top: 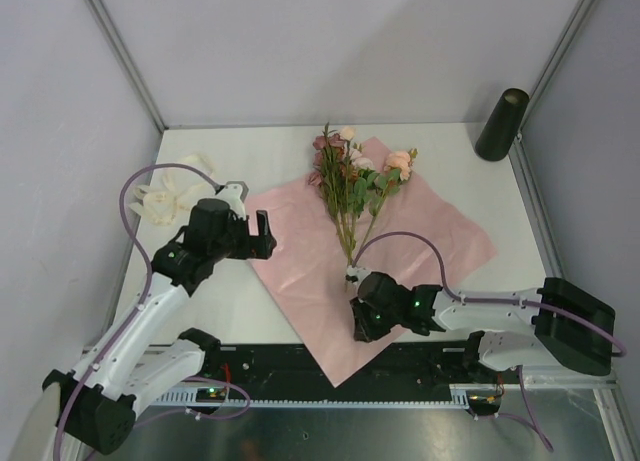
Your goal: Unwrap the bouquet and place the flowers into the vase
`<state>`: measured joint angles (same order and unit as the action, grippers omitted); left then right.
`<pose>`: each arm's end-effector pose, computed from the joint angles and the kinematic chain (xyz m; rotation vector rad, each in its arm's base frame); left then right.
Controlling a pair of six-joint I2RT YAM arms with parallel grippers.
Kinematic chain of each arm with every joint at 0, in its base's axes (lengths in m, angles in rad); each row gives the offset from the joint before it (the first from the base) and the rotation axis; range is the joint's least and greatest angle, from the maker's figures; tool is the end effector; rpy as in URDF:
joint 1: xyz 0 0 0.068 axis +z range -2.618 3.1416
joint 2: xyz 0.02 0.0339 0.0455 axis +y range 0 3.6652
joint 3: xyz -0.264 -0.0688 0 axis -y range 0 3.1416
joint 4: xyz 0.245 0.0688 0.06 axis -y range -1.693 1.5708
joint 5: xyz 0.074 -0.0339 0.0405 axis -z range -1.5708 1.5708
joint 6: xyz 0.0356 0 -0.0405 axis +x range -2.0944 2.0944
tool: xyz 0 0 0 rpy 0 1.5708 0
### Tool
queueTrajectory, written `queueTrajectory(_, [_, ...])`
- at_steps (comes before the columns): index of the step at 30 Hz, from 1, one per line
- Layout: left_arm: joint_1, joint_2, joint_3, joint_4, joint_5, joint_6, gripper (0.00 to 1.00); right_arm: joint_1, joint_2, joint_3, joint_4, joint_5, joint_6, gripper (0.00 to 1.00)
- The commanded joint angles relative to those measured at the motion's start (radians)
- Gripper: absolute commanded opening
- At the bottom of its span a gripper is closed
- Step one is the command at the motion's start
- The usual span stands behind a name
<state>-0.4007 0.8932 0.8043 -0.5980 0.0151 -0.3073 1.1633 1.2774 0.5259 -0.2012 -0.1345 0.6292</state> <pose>0.1734 -0.0741 0.2877 0.1150 2.2850 -0.3915 0.0856 0.2103 0.1537 -0.7818 2.6338 0.8004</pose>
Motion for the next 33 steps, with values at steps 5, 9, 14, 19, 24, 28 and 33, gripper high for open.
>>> queueTrajectory(5, [0.004, -0.074, 0.010, -0.015, -0.084, 0.054, 1.00, 0.024, 0.011, -0.022, -0.003, 0.235, 0.085, 0.20])
queueTrajectory(9, [0.005, -0.092, -0.005, -0.017, -0.099, 0.066, 1.00, 0.029, 0.037, -0.013, -0.042, 0.284, 0.130, 0.20])
queueTrajectory(14, [0.003, -0.116, -0.008, -0.015, -0.093, 0.072, 1.00, 0.027, -0.012, 0.049, -0.139, 0.370, 0.146, 0.20])
queueTrajectory(19, [0.004, -0.126, -0.008, -0.016, -0.090, 0.074, 1.00, -0.064, -0.135, 0.130, -0.129, 0.453, 0.112, 0.23])
queueTrajectory(24, [0.004, -0.138, -0.010, -0.015, -0.092, 0.075, 1.00, -0.273, -0.163, 0.158, 0.059, 0.390, -0.012, 0.25])
queueTrajectory(28, [0.004, -0.142, -0.012, -0.016, -0.101, 0.077, 1.00, -0.426, -0.052, 0.265, 0.092, 0.355, -0.034, 0.26])
queueTrajectory(33, [0.004, -0.142, -0.013, -0.016, -0.104, 0.078, 1.00, -0.515, 0.111, 0.382, 0.165, 0.296, -0.055, 0.31])
